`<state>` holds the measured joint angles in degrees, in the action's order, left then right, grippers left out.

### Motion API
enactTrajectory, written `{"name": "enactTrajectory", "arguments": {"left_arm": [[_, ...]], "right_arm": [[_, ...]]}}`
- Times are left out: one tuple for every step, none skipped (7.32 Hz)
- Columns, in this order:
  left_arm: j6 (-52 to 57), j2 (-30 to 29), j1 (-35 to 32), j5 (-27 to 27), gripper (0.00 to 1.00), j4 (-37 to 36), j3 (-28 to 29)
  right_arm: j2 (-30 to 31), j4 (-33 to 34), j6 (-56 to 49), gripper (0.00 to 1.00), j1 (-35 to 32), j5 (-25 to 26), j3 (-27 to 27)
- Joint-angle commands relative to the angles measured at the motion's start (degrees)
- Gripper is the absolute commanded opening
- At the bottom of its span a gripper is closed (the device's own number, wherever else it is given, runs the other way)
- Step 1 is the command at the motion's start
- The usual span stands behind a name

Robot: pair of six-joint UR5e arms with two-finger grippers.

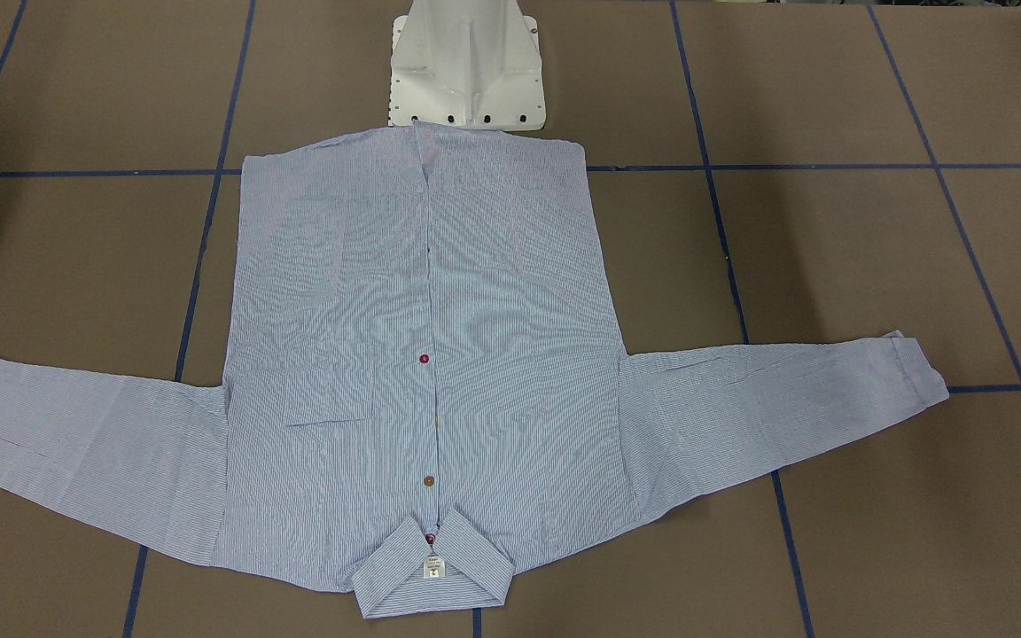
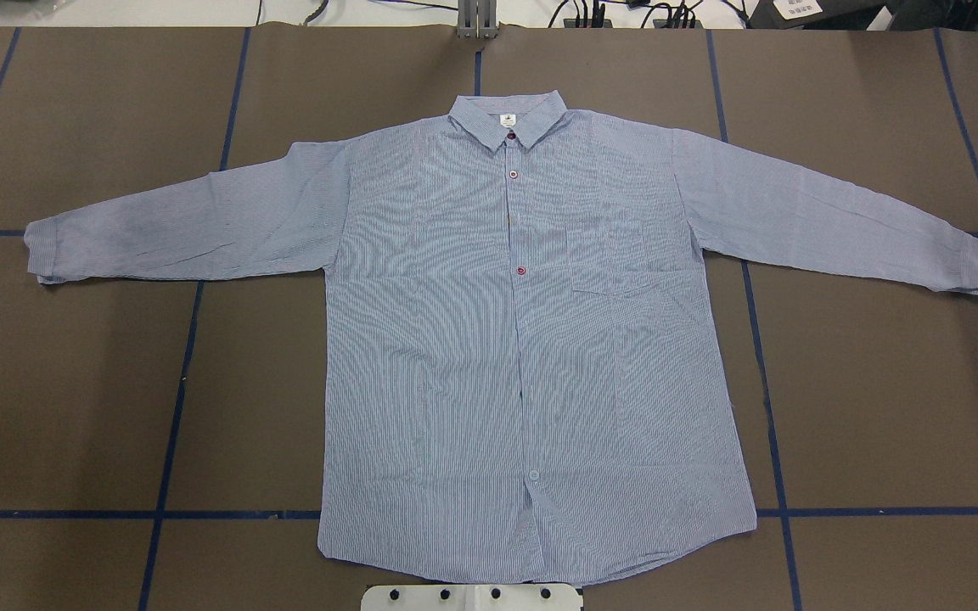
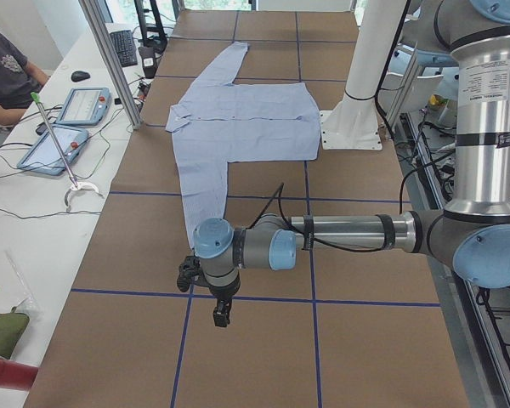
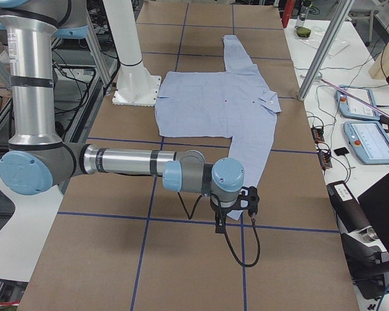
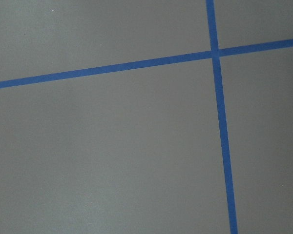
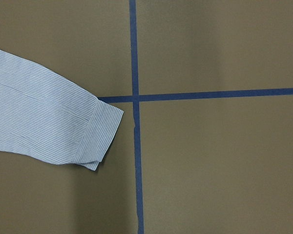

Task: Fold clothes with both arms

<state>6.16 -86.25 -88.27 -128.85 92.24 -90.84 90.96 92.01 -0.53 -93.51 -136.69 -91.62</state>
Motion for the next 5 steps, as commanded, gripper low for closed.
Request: {"name": "enactTrajectory", "arguments": {"left_arm": [[0.0,0.0,0.0,0.0,1.0,0.0,0.0],[0.0,0.0,0.0,-0.1,1.0,0.0,-0.5],[-0.3,-0.8,0.0,-0.1,1.0,0.0,-0.9],[-0.4,-2.5,-0.3,-0.2,1.0,0.4,-2.1],[-0.4,-2.9,-2.2,-0.4,1.0,0.3,-5.1]], "right_arm": [[0.3,-0.3,0.3,1.0,0.1,0.0,-0.1],[0.3,-0.3,0.4,1.0,0.1,0.0,-0.1],[0.2,-0.3,0.4,1.0,0.1,0.2,-0.1],[-0.1,-0.4,0.3,1.0,0.2,0.2,-0.1],[-0.6,-2.4,0.4,1.0,1.3,0.5,-0.1]]}}
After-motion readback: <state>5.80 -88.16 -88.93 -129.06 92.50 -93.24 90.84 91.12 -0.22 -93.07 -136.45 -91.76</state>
